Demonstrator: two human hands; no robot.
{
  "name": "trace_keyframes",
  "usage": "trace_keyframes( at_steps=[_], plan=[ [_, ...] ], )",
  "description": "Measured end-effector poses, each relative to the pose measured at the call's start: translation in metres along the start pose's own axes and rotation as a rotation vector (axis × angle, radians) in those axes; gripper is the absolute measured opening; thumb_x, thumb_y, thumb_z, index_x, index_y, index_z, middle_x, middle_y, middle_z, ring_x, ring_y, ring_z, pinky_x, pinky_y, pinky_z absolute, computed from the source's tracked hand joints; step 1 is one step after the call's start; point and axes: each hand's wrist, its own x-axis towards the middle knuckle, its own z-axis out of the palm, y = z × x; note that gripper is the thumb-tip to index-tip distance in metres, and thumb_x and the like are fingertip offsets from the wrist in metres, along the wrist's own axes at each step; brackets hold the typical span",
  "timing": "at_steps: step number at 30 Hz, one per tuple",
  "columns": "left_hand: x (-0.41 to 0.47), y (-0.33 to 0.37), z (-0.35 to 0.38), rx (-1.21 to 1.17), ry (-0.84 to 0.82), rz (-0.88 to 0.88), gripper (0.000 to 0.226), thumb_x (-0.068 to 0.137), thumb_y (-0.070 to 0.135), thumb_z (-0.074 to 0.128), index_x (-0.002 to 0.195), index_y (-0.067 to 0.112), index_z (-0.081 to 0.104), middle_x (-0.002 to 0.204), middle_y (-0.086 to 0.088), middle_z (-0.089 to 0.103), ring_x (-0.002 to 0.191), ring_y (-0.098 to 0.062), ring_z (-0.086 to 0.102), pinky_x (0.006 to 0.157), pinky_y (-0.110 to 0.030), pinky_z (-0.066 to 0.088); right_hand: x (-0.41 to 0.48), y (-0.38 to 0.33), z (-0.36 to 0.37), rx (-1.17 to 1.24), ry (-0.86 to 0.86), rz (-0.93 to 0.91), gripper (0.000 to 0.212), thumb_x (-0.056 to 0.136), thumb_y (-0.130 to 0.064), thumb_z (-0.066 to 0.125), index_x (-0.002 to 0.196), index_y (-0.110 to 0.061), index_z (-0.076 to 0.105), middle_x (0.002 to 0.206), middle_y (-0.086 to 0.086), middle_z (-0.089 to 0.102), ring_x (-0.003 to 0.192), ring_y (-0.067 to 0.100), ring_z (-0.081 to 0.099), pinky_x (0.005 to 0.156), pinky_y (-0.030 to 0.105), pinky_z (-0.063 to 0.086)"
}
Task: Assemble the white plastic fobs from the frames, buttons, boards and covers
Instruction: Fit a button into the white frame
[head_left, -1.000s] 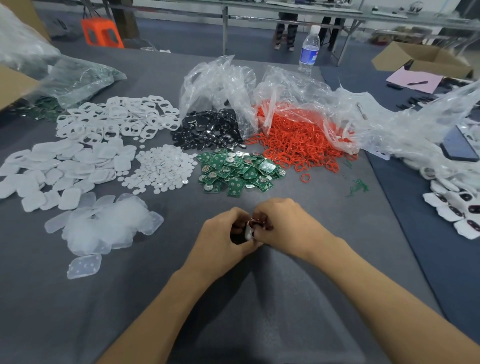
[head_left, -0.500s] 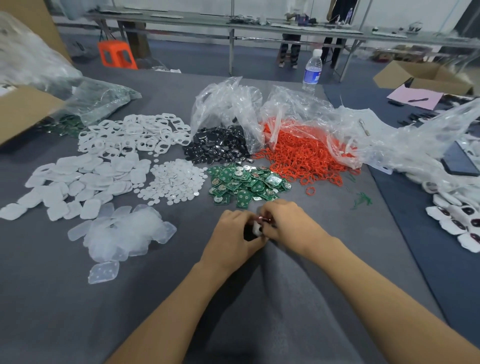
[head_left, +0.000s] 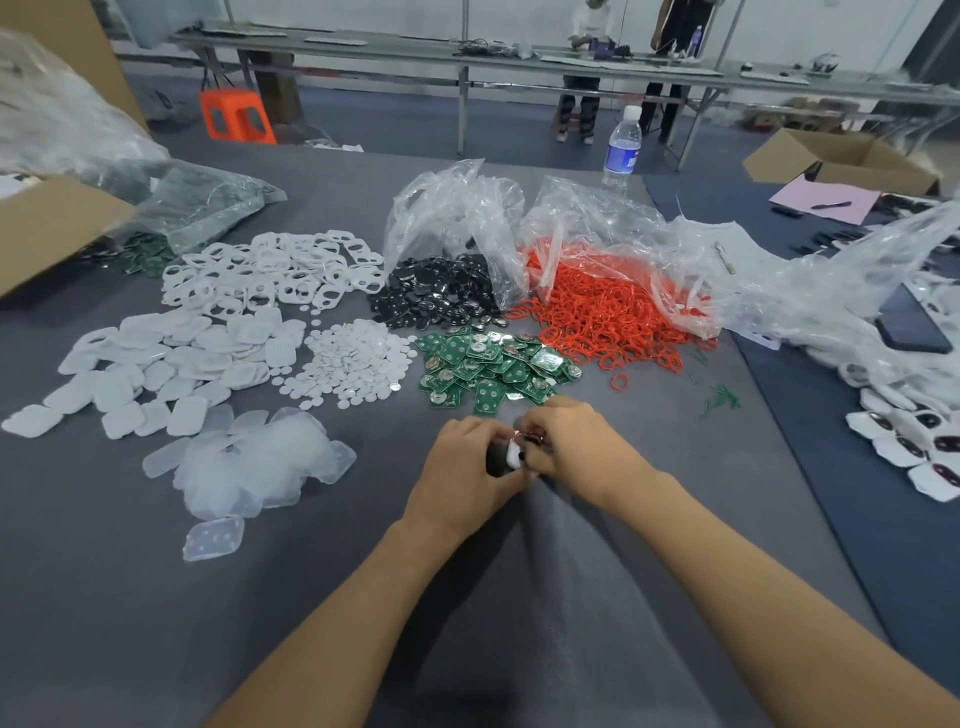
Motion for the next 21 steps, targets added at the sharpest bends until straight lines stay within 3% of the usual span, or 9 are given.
trace_keyframes(
  at_steps=[10, 21],
  plan=[
    [0.0, 0.002, 0.0, -0.007, 0.022, 0.0, 0.036, 0.078, 0.039, 0.085, 0.107, 0.021, 0.073, 0.103, 0.006, 0.065, 0.096, -0.018, 0.054, 0.085, -0.031, 0.045, 0.001, 0.007, 0.001, 0.046, 0.035, 0.015, 0.02, 0.092, -0.025, 0.067, 0.109, -0.016, 0.071, 0.101, 0.007, 0.06, 0.097, 0.028, 0.059, 0.084, 0.037, 0.048],
    [0.002, 0.004, -0.003, -0.025, 0.013, -0.029, 0.038, 0.078, 0.04, 0.087, 0.108, 0.019, 0.075, 0.105, 0.004, 0.068, 0.1, -0.018, 0.056, 0.088, -0.031, 0.046, 0.007, 0.015, 0.001, 0.028, -0.012, -0.087, 0.021, 0.097, -0.024, 0.062, 0.112, -0.018, 0.074, 0.1, 0.009, 0.064, 0.099, 0.026, 0.059, 0.086, 0.036, 0.046]
  ],
)
